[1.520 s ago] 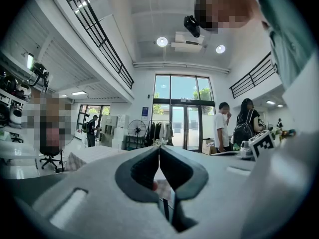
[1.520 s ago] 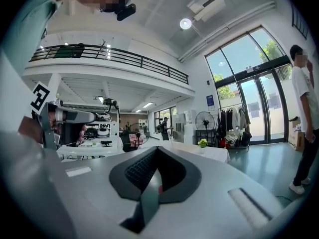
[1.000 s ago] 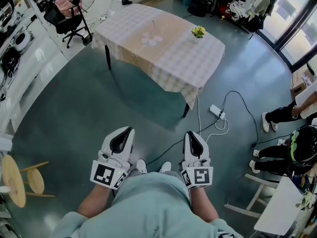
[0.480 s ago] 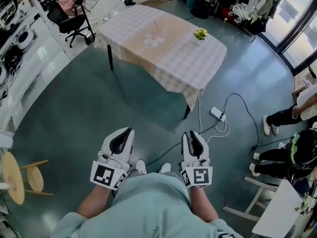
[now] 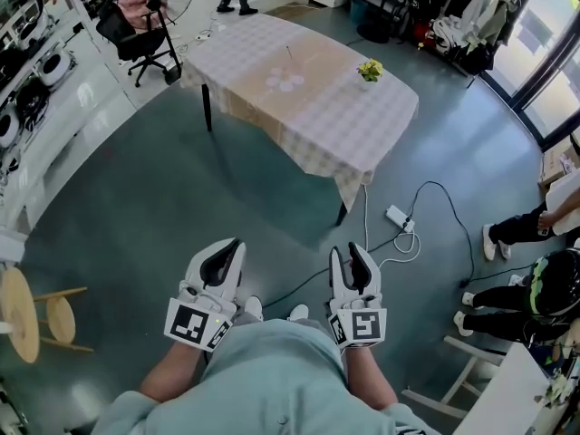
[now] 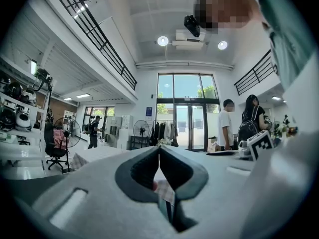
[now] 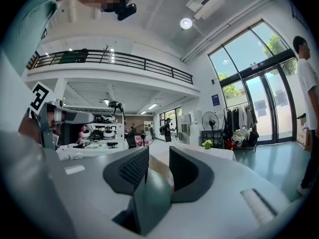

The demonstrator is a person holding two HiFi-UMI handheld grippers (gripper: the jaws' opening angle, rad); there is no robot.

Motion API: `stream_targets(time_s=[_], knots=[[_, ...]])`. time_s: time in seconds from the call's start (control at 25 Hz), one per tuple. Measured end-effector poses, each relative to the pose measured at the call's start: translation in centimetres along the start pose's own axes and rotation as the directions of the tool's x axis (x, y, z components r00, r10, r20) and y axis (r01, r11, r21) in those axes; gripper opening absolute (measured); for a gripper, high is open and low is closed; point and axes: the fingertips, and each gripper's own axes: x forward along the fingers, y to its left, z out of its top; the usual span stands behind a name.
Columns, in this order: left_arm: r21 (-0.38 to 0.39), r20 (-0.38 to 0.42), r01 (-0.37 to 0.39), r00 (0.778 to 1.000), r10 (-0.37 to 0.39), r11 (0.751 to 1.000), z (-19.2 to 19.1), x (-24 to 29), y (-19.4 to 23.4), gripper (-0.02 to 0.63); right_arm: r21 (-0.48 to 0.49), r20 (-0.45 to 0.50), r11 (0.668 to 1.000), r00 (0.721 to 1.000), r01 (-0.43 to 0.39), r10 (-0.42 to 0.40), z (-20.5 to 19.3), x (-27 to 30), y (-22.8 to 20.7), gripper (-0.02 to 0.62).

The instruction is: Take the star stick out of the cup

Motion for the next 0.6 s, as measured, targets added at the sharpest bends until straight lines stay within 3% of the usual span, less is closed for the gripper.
stream_targets(time_s=[0.6], knots=[[0.012, -0.018, -0.053, 0.998, 0.054, 0.998, 0.0, 1.2, -2.7, 0.009, -0.054, 0.027, 0.998, 0.999, -0.034, 0.036, 0.4, -0.5, -2.7, 0.132]])
